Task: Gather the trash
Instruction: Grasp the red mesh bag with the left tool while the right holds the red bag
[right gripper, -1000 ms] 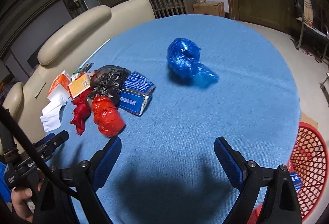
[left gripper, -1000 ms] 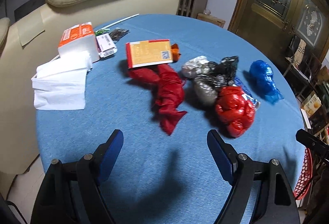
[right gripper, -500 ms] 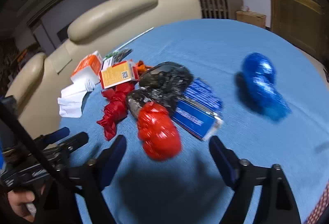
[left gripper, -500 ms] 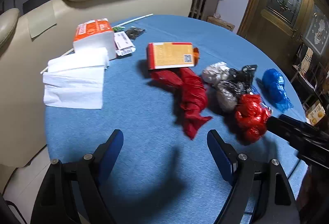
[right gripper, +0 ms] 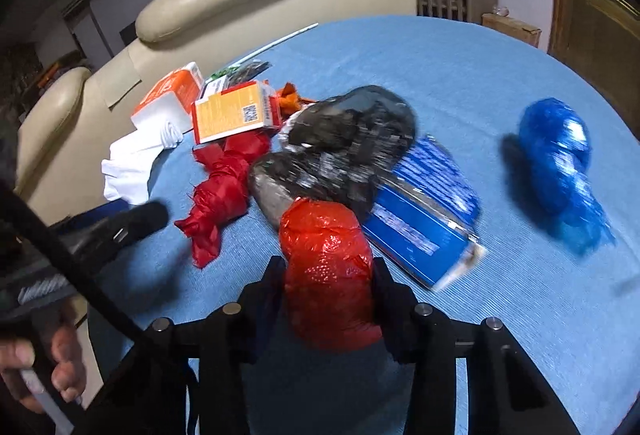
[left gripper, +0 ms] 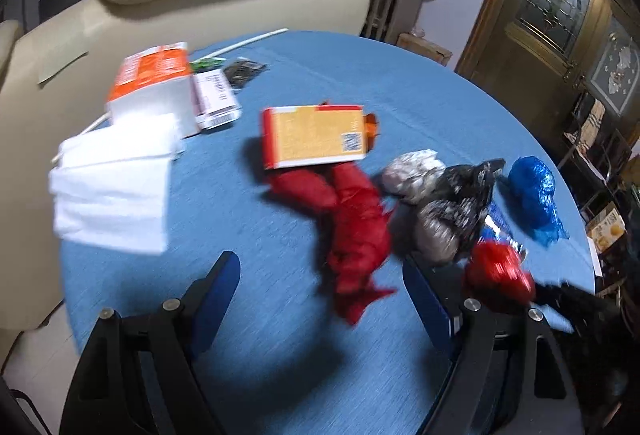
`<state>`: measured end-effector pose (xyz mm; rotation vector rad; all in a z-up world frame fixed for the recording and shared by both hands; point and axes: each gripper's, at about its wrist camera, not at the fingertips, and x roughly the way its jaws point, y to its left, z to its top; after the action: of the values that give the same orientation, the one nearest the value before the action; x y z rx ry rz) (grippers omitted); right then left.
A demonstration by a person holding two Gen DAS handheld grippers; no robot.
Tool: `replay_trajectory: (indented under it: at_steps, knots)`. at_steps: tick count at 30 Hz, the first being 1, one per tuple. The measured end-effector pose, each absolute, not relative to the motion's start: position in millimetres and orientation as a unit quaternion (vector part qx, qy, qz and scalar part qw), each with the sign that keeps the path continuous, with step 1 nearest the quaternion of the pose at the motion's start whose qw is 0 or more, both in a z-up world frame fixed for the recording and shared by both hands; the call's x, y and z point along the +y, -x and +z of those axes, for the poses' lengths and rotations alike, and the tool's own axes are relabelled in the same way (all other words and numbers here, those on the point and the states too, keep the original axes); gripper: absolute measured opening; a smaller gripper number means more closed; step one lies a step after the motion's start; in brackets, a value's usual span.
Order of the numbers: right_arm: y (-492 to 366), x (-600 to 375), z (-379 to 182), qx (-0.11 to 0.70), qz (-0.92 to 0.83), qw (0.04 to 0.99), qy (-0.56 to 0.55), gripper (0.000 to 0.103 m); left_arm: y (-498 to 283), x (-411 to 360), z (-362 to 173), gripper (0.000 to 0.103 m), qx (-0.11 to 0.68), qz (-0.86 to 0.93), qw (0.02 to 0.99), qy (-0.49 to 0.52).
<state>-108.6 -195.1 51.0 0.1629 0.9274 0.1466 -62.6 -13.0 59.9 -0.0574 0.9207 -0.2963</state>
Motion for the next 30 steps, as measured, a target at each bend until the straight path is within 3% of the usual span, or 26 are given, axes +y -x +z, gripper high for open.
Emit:
replay_trajectory:
  at_steps: [10,11,13,14,30]
  knots:
    - [163,-228,59,0.435,0.048,0.891,-0.123,0.046,17,-39,33,0.083,0.470,-0.112,0.876,0.005]
    - [166,-231,58,0.436,0.044,0.890,-0.126,0.046,16,-36,31,0.078,0.472,-0.109,0.875,0.005]
    - [170,-236,56,0.435,0.039,0.889,-0.133,0.046,15,-37,28,0.041,0.481,-0.124,0.868,0.007]
    - [172,-237,56,0.435,0.038,0.889,-0.137,0.046,16,-38,28,0.036,0.481,-0.128,0.867,0.005]
    - [212,-251,79,0.388,0.014,0.905,-0.173,0.046,90,3,84,0.034,0.424,-0.130,0.895,0.047]
